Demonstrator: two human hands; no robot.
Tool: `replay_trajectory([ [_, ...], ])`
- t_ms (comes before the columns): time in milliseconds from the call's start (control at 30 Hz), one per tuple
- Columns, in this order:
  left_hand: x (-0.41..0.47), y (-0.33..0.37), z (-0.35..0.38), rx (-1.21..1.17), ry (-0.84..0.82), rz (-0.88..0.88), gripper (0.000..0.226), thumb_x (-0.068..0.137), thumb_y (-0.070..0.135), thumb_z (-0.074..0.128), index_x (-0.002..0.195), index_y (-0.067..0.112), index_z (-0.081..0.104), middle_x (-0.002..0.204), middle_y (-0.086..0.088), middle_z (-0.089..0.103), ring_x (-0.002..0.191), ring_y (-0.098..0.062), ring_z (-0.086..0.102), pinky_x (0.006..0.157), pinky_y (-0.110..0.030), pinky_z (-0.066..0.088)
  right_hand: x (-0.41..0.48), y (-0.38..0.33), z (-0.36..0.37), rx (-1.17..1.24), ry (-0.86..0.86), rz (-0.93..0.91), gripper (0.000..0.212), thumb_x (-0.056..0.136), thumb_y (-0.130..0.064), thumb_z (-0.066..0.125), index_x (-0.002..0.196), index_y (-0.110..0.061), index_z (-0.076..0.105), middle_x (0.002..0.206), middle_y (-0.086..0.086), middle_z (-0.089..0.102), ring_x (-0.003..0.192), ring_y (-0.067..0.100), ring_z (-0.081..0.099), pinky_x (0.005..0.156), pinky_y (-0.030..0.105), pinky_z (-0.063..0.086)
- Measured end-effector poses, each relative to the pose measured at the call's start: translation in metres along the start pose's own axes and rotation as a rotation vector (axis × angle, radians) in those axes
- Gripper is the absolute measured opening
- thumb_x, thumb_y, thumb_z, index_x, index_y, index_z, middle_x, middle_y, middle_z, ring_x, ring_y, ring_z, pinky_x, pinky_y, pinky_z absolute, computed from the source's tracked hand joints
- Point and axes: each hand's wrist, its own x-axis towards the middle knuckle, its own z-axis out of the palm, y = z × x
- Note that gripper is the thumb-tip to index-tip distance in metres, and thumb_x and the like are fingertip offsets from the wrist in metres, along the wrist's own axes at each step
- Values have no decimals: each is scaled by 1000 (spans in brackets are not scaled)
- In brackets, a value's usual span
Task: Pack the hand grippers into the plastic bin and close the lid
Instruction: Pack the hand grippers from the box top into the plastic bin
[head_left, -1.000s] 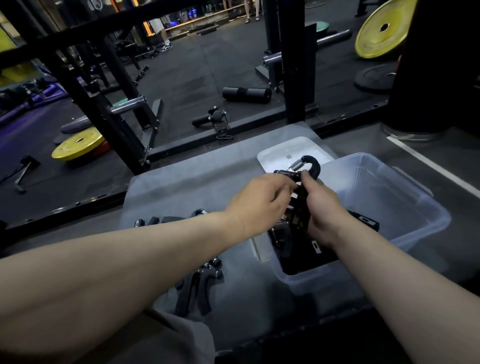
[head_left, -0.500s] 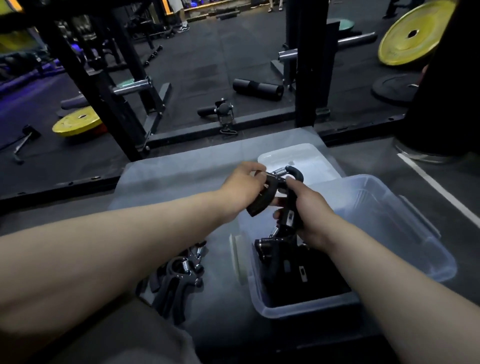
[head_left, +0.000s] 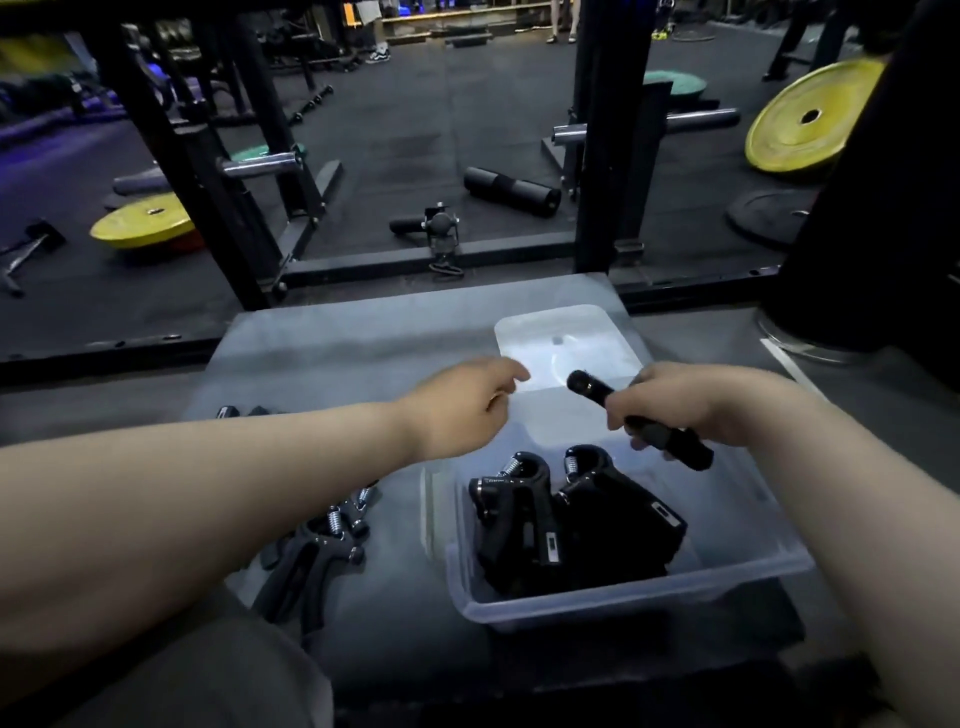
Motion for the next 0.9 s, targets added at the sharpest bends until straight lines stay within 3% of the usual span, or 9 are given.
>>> replay_trajectory([
  [67, -4, -12, 7, 201, -78, 50, 49, 96, 20, 43, 145, 24, 41, 147, 3, 46, 135, -19, 42, 111, -30, 34, -3, 17, -1, -72, -8, 49, 61, 55, -44, 73, 102, -7, 66, 91, 15, 74, 94, 33, 71, 81, 44, 55],
  [167, -10, -15, 16, 299, -238, 21, 59, 100, 27, 39, 156, 22, 21, 164, 3, 18, 150, -19, 19, 121, -30, 15, -4, 39, 10, -134, 23, 132, 48, 59, -47, 73, 92, -13, 64, 69, 6, 72, 70, 27, 65, 72, 39, 52],
  [267, -12, -6, 20, 343, -290, 13, 67, 102, 30, 40, 158, 16, 7, 166, 0, 4, 152, -19, 9, 121, -30, 8, -3, 56, 25, -63, 113, 182, 30, 72, -42, 68, 83, -14, 62, 58, 1, 64, 67, 24, 58, 71, 33, 43],
  [400, -8, 5, 20, 327, -262, -4, 66, 100, 29, 43, 156, 12, 11, 165, -6, 11, 150, -24, 17, 119, -29, 14, 3, 63, 38, 47, 146, 207, 23, 68, -30, 67, 83, -13, 61, 76, 9, 65, 65, 24, 59, 60, 28, 45],
  [467, -7, 5, 19, 313, -256, -7, 64, 100, 27, 43, 155, 14, 13, 164, -4, 14, 148, -24, 20, 117, -28, 17, 10, 63, 40, 128, 124, 191, 30, 68, -24, 68, 93, -9, 63, 87, 14, 70, 76, 31, 68, 71, 37, 56],
  [567, -8, 3, 18, 297, -256, -3, 62, 99, 25, 43, 153, 17, 16, 162, -2, 18, 145, -23, 25, 113, -27, 21, 21, 68, 42, 191, 93, 187, 32, 67, -21, 66, 96, -6, 65, 94, 19, 72, 91, 37, 71, 84, 49, 54],
  [633, -7, 0, 17, 282, -250, -2, 59, 99, 25, 42, 153, 18, 17, 160, 0, 22, 143, -22, 29, 110, -26, 24, 27, 75, 46, 236, 112, 207, 27, 71, -21, 63, 94, -8, 64, 87, 15, 70, 81, 33, 69, 74, 42, 52],
  [733, -3, -5, 20, 269, -246, -3, 59, 99, 26, 42, 152, 20, 17, 159, 1, 24, 142, -24, 32, 111, -30, 26, 32, 81, 52, 330, 103, 250, 6, 73, -13, 60, 74, -12, 66, 64, 6, 64, 62, 25, 58, 64, 35, 41],
  [900, 0, -10, 26, 269, -218, 21, 57, 99, 27, 41, 151, 21, 18, 157, 2, 26, 138, -26, 35, 109, -32, 30, 35, 84, 51, 400, 91, 254, 23, 86, -2, 55, 67, -11, 64, 51, -4, 63, 50, 20, 55, 52, 22, 41],
])
